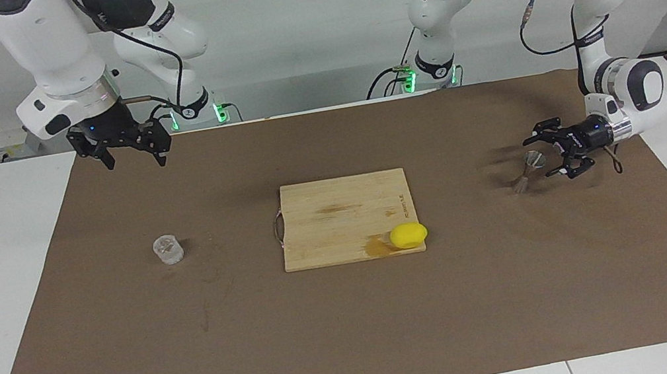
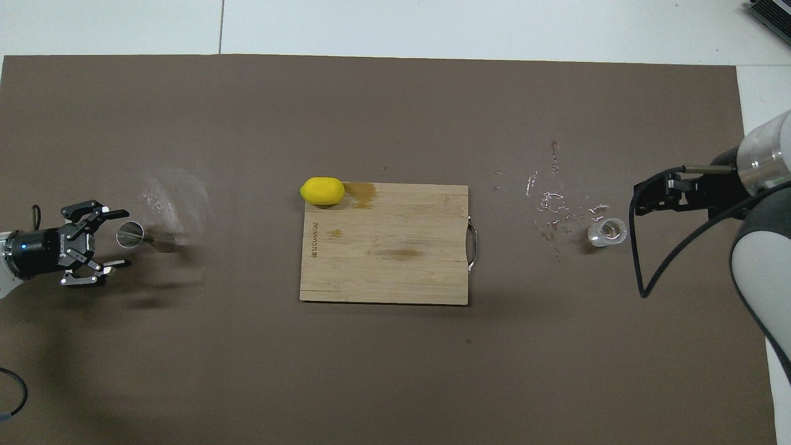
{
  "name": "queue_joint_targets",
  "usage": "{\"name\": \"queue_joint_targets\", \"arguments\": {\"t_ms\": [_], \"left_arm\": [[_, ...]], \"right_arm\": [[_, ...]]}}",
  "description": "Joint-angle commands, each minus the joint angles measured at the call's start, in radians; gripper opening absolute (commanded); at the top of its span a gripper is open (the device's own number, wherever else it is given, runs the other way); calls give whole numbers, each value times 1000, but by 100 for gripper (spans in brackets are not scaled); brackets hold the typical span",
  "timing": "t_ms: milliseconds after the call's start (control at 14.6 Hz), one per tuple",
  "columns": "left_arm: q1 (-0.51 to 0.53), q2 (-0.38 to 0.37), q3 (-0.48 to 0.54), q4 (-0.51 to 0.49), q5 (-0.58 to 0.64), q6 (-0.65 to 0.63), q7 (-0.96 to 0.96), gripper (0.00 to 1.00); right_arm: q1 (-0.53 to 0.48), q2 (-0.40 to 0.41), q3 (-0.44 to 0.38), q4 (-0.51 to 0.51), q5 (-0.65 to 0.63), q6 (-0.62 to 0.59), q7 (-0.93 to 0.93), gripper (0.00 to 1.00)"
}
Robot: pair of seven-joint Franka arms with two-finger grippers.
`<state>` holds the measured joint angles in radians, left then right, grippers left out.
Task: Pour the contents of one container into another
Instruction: 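Close the left gripper around the small steel cup, then lift and carry the steel cup with the left gripper onto the cutting board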
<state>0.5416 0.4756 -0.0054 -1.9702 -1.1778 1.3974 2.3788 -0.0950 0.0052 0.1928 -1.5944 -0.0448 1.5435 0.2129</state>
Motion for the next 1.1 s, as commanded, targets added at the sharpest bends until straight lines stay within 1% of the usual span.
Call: {"name": "queue_joint_targets", "arguments": {"t_ms": [0,69,206,274,411,617,685,754,891,1028], "left_arm": [[-8,3,1,-3,7,11,30,98],[-9,5,1,-3,7,11,34,94],[-14,3,1,-3,7,12,54,79],[-15,5,1,-3,7,12,54,69],[-15,5,1,-1,7,14,54,56],[-15,5,1,4,7,14,54,54],[-15,5,1,5,6,12,54,49],[-15,5,1,7,4,11,54,40],[-15,3,-1,10,-3,9,51,40],[-21,5,-7,17,-39,8,37,40]], "right_arm": [[-11,-16,4,-15,26,-6,-10,100],[-11,-16,4,-15,26,-6,-10,100],[-11,-17,4,-15,26,-6,-10,100],[-11,-16,4,-15,26,-6,-10,100],[-11,-17,4,-16,26,-6,-10,100],[-11,-19,4,-21,26,-6,-10,100],[-11,-19,4,-21,26,-6,-10,100],[-11,-19,4,-21,26,-6,-10,100],[-11,-19,4,-22,26,-6,-10,100],[-12,-19,4,-22,26,-6,-10,100]]}}
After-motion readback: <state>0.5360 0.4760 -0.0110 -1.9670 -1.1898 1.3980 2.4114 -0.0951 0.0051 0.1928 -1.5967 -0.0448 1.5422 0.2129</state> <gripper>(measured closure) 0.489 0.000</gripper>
